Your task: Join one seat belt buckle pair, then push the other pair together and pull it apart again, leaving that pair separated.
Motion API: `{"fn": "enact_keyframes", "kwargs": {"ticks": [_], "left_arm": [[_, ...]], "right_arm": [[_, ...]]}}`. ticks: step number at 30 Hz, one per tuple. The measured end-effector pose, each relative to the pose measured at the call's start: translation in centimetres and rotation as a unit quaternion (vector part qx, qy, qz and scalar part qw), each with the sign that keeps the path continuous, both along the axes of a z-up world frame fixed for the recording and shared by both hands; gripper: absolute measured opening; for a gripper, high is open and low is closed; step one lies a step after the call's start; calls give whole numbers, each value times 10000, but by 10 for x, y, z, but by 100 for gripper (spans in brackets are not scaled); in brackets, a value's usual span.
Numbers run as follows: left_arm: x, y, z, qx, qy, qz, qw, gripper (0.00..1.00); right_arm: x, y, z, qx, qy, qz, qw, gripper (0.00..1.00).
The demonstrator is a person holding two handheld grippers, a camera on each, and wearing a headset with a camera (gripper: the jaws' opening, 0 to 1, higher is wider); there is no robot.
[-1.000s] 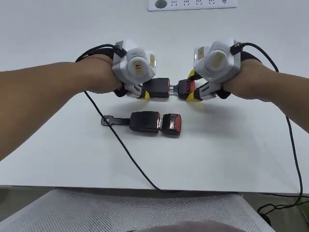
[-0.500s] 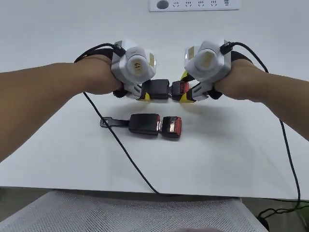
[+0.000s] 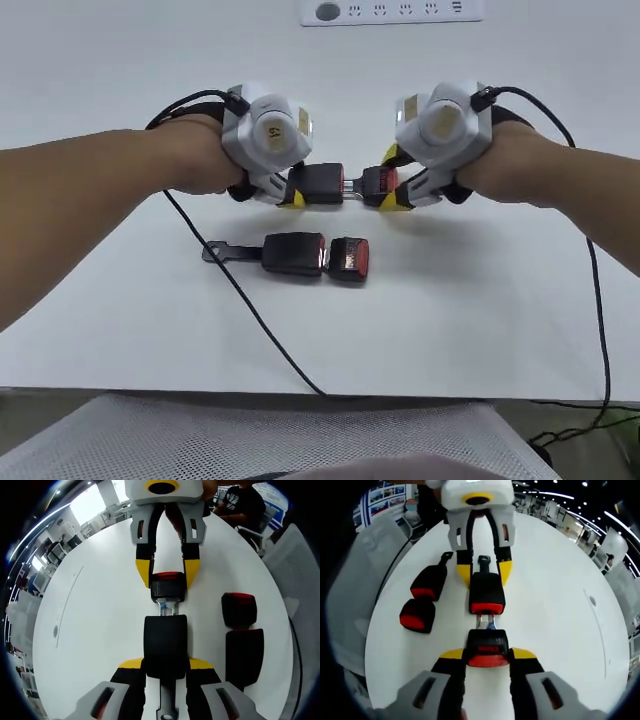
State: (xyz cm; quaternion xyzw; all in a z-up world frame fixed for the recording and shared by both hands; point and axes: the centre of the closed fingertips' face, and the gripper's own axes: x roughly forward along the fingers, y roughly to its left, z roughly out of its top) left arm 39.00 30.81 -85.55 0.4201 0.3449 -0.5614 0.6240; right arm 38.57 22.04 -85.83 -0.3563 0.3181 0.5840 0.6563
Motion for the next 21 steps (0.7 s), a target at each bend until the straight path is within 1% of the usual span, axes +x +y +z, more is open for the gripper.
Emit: {"fn": "enact_keyframes", "kwargs": {"ticks": [3,4,5,6,10,13,17,20,21], "left_arm": [[1,0,-1,35,5,-23,10000,31],[0,0,-1,42,-2,-27,10000,31],[1,0,-1,52,-9,-27,10000,31],[1,0,-1,51,-17,-27,10000,31],[2,1,-2,-22,-43,-11,10000,31],[2,0,-3,-66,-37,1,10000,31],[1,0,-3,-98,-62,-50,9999,31],[0,0,-2,-113,-71,-43,9999,32],[0,0,-2,-90,-97,-46,9999,32]], "right_arm": [[-1,-11,-3,-57,1,-92,9999,34],[-2,-24,-7,-340,3,-142,9993,34],[-3,-22,-3,-187,-68,-77,9998,34],[-4,-31,-5,-339,-29,-155,9993,34],[-6,-53,-2,-565,-129,-246,9980,35],[-11,-68,0,-652,-108,-288,9974,35],[-19,-91,2,-669,-155,-257,9973,35],[-22,-110,4,-818,-189,-329,9959,36],[-23,-117,4,-861,-194,-347,9955,36]]}}
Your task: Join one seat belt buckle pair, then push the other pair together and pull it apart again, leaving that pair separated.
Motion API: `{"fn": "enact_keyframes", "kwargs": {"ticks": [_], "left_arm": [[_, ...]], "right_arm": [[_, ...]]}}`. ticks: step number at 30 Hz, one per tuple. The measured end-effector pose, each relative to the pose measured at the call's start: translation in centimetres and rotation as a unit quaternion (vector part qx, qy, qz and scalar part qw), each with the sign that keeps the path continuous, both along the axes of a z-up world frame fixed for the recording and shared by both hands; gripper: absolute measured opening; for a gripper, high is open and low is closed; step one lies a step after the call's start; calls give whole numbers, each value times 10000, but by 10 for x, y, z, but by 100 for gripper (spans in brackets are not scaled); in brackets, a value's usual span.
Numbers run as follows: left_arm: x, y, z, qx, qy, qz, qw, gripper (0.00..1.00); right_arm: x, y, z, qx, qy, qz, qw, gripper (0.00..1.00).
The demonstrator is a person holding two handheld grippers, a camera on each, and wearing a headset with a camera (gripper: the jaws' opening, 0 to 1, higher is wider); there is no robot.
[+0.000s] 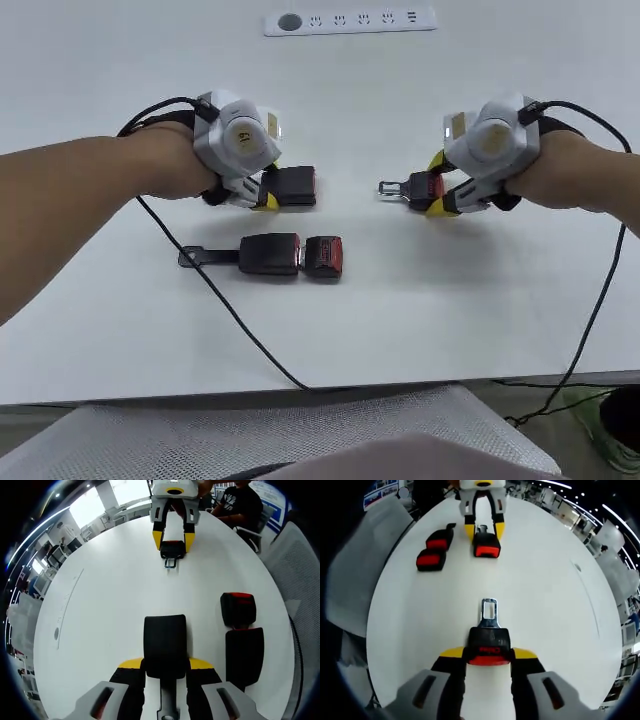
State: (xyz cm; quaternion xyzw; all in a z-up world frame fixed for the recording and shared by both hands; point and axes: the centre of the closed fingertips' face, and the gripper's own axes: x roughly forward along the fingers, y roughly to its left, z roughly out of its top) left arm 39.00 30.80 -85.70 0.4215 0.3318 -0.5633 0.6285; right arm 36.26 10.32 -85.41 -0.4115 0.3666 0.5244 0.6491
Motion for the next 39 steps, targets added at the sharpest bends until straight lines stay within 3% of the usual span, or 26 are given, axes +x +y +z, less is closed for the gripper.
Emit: {"fn": "enact_keyframes", "kwargs": {"ticks": [4,12,16,19,22,27,29,35,36,38,39], "left_arm": [[1,0,1,88,-94,-21,9999,32],[-3,-1,3,297,-228,14,9993,32],[-3,6,7,458,-522,-128,9975,35],[-1,10,23,197,-607,222,9977,39],[-1,14,43,-67,-843,467,9953,41],[-22,29,65,-492,-924,877,9906,45],[-34,39,72,-631,-910,1077,9880,48],[-69,67,95,-1221,-795,1756,9736,59],[-72,68,97,-1265,-784,1780,9727,61],[-79,79,105,-1474,-798,2132,9625,66],[-86,84,107,-1606,-711,2351,9560,69]], "right_arm": [[-2,-16,1,-59,-40,-71,9999,36],[-1,-19,2,-73,-113,-133,9998,38],[3,-18,6,130,-202,-432,9988,47],[1,-21,12,274,-381,-686,9965,50],[-6,-19,20,562,-499,-928,9928,51],[-30,-10,37,966,-621,-1054,9878,54],[-40,-5,46,1160,-662,-1121,9847,56],[-64,3,75,1745,-731,-1460,9710,68],[-65,2,77,1770,-728,-1485,9702,70],[-71,0,86,1872,-771,-1553,9669,71],[-75,-2,89,1919,-747,-1629,9649,72]]}}
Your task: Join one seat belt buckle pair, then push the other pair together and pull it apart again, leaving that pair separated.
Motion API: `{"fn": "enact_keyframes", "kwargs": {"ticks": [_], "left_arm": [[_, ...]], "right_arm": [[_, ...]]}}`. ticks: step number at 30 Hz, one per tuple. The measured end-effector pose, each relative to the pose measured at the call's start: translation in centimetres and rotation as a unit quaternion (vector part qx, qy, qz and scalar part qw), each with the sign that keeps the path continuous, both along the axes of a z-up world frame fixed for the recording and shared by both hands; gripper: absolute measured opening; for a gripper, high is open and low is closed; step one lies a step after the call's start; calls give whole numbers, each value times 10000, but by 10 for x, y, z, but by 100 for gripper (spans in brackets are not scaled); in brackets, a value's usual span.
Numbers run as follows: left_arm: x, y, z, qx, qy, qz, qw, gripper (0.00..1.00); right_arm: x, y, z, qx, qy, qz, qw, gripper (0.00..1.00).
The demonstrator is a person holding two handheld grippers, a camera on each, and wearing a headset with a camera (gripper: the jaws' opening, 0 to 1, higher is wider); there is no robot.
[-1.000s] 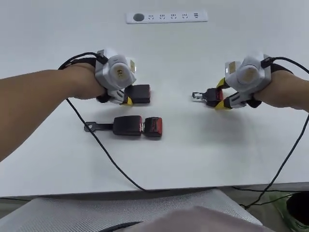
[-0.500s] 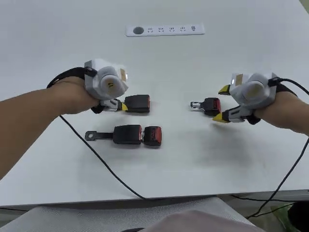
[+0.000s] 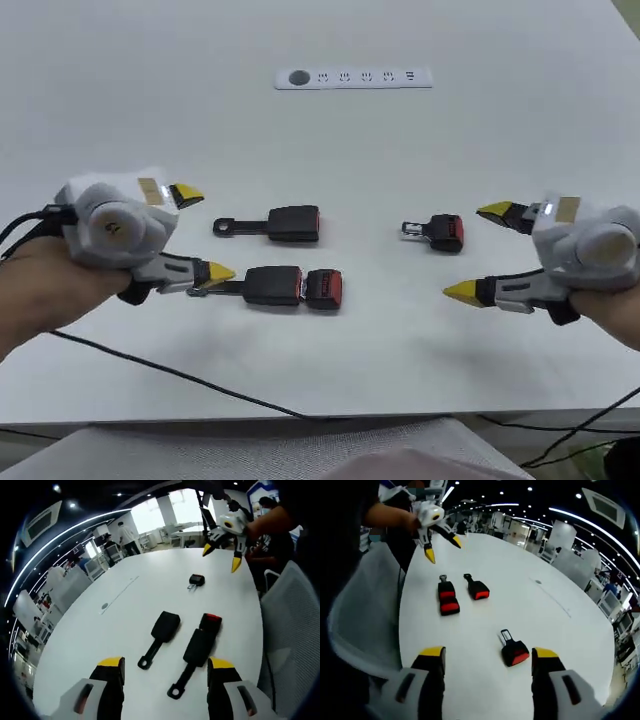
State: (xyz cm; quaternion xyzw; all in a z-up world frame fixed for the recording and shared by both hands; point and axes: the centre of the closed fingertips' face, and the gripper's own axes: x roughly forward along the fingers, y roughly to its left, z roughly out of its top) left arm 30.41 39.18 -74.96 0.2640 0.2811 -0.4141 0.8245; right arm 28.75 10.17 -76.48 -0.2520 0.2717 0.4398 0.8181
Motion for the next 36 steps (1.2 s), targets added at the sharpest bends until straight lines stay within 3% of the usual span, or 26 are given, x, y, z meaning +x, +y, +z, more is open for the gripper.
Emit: {"fn": "enact_keyframes", "kwargs": {"ticks": [1,4,7,10,14,18,27,31,33,36], "left_arm": [[-4,2,1,-86,36,85,9999,70],[-21,7,-1,-46,53,86,9999,73],[-28,12,-4,-60,96,191,9998,75],[-26,20,-1,-245,73,502,9984,78],[-28,22,1,-438,112,639,9969,88],[-30,21,5,-508,88,727,9960,99],[-43,29,-1,-449,182,897,9948,100],[-46,32,-3,-499,188,1002,9935,100],[-47,36,-8,-506,214,1064,9928,100],[-48,43,-14,-481,274,1160,9917,100]], "right_arm": [[-4,-2,1,19,35,-31,10000,73],[-11,-6,2,19,55,-99,9999,79],[-16,-9,1,-31,65,-159,9998,84],[-18,-11,2,-33,75,-233,9997,88],[-20,-8,3,45,142,-348,9993,95],[-27,-6,3,-45,121,-295,9995,97],[-29,-10,10,101,106,-504,9986,100],[-28,-20,8,71,131,-798,9967,100],[-30,-22,0,-34,250,-831,9962,100],[-32,-21,-4,20,337,-869,9956,100]]}}
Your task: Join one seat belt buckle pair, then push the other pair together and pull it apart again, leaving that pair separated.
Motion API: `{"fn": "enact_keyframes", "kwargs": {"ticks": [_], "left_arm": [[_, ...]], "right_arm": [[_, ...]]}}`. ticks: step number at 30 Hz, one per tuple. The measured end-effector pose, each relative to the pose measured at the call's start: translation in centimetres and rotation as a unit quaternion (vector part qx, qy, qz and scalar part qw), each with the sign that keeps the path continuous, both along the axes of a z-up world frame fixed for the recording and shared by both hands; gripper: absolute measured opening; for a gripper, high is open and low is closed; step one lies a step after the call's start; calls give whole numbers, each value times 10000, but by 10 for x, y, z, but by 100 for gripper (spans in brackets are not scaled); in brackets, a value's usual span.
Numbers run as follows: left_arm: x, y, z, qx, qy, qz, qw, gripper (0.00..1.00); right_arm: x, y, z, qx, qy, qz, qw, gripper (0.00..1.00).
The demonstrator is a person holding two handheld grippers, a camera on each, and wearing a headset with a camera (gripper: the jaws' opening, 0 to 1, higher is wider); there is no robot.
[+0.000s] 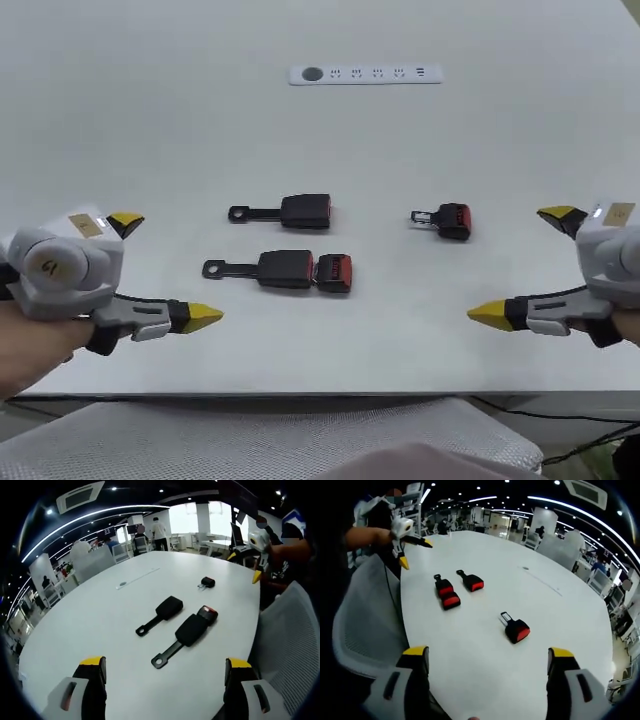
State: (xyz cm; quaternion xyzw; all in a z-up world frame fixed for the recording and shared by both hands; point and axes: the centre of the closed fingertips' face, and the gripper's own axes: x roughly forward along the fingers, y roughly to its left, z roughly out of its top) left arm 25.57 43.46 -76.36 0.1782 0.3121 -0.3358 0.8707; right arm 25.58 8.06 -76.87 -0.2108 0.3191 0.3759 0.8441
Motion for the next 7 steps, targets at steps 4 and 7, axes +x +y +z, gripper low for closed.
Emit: {"fn": "enact_keyframes", "kwargs": {"ticks": [4,7], "left_arm": [[-1,4,-2,-55,15,92,9999,100],[-2,5,-2,-53,2,93,9999,100]], "right_arm": [[1,2,2,86,-15,-39,10000,100],[3,3,3,164,-13,-101,9998,100]]}}
